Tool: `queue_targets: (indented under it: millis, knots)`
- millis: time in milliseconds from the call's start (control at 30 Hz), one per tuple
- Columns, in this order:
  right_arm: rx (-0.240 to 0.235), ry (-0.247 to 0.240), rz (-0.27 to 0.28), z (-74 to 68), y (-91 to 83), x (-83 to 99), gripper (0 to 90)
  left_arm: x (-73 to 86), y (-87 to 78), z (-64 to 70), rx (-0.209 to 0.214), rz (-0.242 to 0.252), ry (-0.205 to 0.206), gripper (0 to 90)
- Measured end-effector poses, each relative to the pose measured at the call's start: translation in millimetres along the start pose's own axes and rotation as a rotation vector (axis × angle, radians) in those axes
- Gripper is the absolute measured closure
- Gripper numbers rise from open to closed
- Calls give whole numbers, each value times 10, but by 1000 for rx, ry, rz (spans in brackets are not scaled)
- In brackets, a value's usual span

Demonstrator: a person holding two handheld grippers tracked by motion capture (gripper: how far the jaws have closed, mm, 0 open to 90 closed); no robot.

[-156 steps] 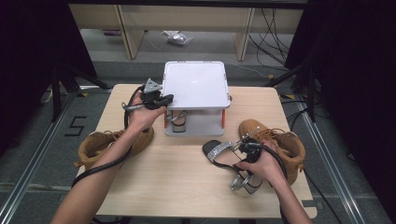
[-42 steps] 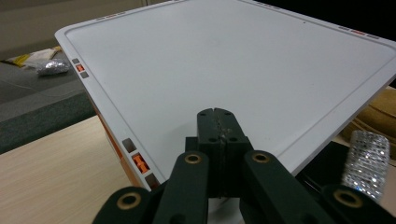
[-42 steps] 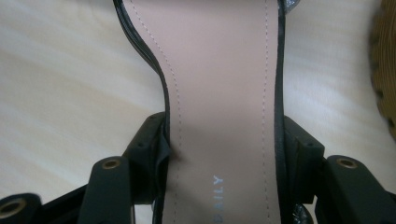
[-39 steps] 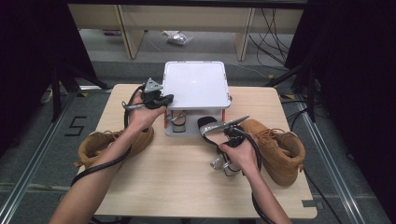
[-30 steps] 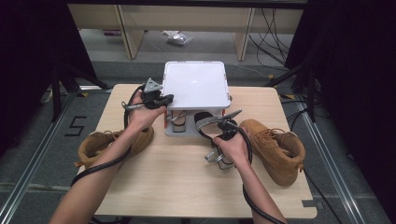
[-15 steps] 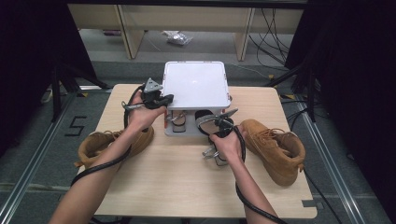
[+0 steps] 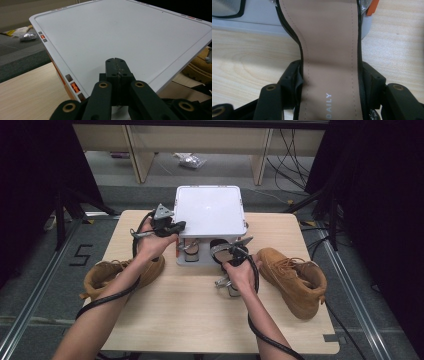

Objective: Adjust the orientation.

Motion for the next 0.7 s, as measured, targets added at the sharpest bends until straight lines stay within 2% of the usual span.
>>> queue_targets:
  millis: [67, 100, 133, 167, 200, 233, 333, 400, 433, 467, 533, 567, 600, 633, 700]
  knots:
    - [0, 1, 2, -5, 5, 6, 426, 0, -1, -2, 0, 0, 1, 895]
    - [4, -15, 6, 4, 4, 6, 425, 1, -1, -2, 0, 1, 0, 895]
    - [-1, -76, 20, 29, 9, -1, 422, 2, -1, -1, 0, 2, -1, 895]
    - [-1, 7, 1, -24, 2, 17, 416, 2, -2, -2, 0, 1, 0, 895]
    - [5, -36, 13, 0, -13, 7, 404, 1, -1, -2, 0, 1, 0, 895]
    - [-21, -31, 31, -31, -36, -1, 380, 1, -1, -2, 0, 1, 0, 895]
    - [-4, -66, 8, -44, -76, 4, 342, 1, -2, -1, -1, 1, -1, 895]
    - [-1, -87, 15, -52, -108, 21, 335, 2, -2, -3, 1, 0, -2, 895]
    - [-13, -108, 33, -50, -136, 25, 335, 1, -2, -3, 1, 0, -1, 895]
    - [-24, -94, 42, -62, -165, 32, 335, 1, -2, -3, 1, 0, -1, 895]
    - [-45, -115, 47, -44, -227, 57, 337, 1, -2, -3, 1, 0, -2, 895]
    - [-39, -128, 70, -28, -245, 57, 344, 1, -3, -4, 2, -1, -3, 895]
    - [-54, -165, 84, -4, -276, 61, 355, 1, -3, -5, 2, -1, -2, 895]
    - [-56, -148, 99, -13, -310, 72, 363, 0, -3, -5, 2, -1, -1, 895]
    - [-89, -158, 109, -9, -398, 102, 404, 0, -3, -4, 1, -1, -1, 895]
Point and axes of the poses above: each handheld gripper's, and its own axes: y roughly forward along the jaws, x roughly out of its underside, z roughly to its right, the point moved 5 cm from there along y, roughly forward along the jaws, and after that the axes turned 9 degrees about -x, right-handed, at the moved point
